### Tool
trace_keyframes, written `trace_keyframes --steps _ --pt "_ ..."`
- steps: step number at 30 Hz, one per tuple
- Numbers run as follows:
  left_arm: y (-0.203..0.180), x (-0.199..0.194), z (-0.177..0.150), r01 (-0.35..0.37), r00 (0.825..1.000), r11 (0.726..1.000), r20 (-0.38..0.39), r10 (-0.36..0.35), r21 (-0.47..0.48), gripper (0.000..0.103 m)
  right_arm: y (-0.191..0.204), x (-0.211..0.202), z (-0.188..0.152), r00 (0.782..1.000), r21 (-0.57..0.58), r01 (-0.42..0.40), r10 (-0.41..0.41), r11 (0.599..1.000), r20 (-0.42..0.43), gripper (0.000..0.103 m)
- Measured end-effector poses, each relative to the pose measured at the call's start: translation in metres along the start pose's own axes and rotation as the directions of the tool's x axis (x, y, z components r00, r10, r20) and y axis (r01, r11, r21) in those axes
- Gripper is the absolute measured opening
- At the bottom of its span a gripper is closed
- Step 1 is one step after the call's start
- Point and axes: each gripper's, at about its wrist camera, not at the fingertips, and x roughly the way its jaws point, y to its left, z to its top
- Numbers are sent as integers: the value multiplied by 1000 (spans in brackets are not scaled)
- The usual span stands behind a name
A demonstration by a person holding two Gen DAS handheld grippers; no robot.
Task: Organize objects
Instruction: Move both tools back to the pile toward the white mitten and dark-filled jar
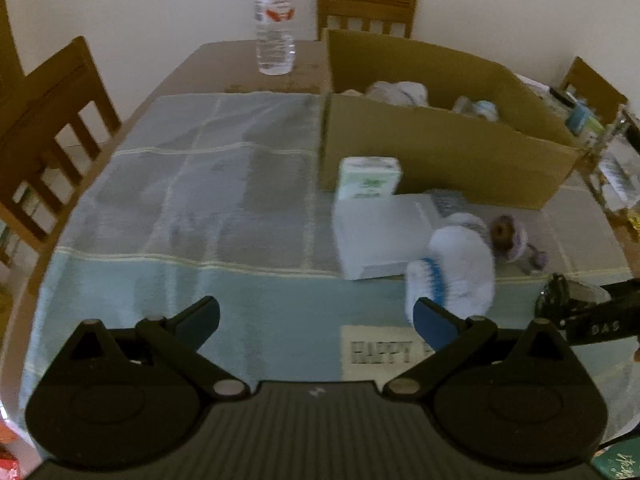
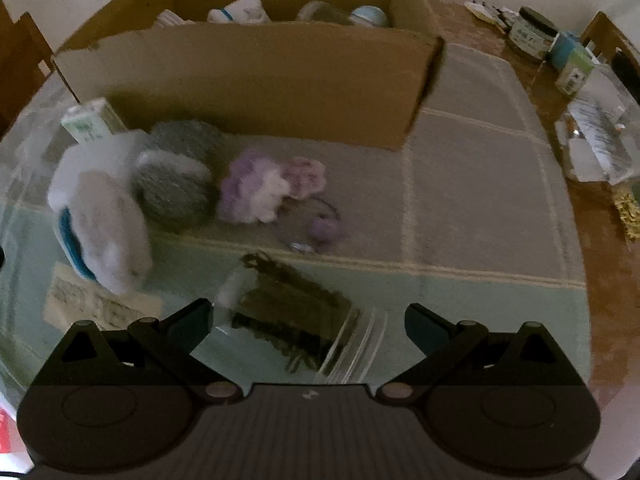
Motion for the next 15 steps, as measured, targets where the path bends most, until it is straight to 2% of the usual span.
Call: trace_keyframes --steps 8,15 --pt "-27 4 -1 27 999 1000 22 -27 7 102 -21 14 -12 1000 -47 0 1 999 23 103" --pt "-53 13 -3 54 998 999 26 -54 2 102 -29 14 -19 997 -84 -36 42 996 67 103"
